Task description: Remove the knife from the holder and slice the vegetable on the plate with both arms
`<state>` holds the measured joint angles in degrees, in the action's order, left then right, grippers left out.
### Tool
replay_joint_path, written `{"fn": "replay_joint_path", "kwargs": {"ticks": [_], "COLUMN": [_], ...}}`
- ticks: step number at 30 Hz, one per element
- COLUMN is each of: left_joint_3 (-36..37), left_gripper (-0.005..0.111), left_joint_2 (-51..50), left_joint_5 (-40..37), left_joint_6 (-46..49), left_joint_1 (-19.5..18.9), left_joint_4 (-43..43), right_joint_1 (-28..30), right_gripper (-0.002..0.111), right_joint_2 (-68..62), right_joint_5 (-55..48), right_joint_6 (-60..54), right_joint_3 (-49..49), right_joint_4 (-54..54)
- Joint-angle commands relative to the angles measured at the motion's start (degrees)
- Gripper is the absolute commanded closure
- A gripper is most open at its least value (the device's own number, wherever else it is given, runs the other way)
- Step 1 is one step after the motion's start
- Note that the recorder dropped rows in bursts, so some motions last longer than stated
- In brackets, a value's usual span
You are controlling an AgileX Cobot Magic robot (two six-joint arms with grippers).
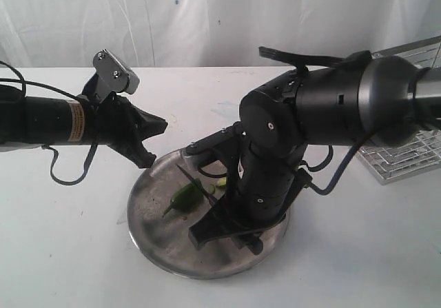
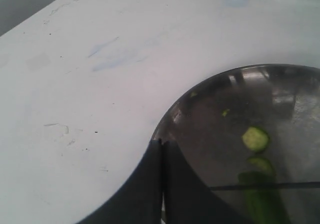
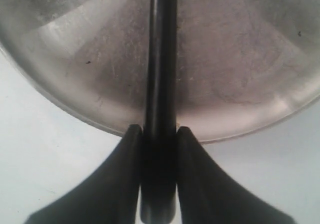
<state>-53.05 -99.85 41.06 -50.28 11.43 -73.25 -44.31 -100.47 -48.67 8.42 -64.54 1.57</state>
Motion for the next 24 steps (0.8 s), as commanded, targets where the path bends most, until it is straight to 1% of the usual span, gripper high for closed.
{"fn": "replay_joint_path", "kwargs": {"ticks": [1,3,9,15,24], "left_joint_3": [0.43,0.30,0.30,0.30,0.30], "left_gripper": [0.107,0.107,0.107,0.107,0.107], "left_joint_2": [-1.56,-2.83,-4.28,-4.62,-4.62], "left_joint_5": [3.68,4.96,4.28,4.93,4.93], "left_joint_6": [-0.46,-0.46,-0.31,-0.47,-0.47], "left_joint_1": [0.12,0.12,0.12,0.12,0.12], "left_joint_4": [-0.02,-0.02,1.30,2.75,2.75], "right_joint_1": [0.42,0.42,0.42,0.42,0.42], "right_gripper": [0.108,0.108,0.108,0.108,0.108], "right_joint_2": [0.10,0.10,0.10,-0.69,-2.77], "right_joint_5": [0.64,1.33,5.48,5.60,4.98], "right_joint_6": [-0.28,-0.14,0.90,0.90,0.94], "right_joint_3": [-0.01,-0.01,-0.01,-0.01,-0.01], "right_joint_4": [0.10,0.01,-0.15,-0.18,-0.18]}}
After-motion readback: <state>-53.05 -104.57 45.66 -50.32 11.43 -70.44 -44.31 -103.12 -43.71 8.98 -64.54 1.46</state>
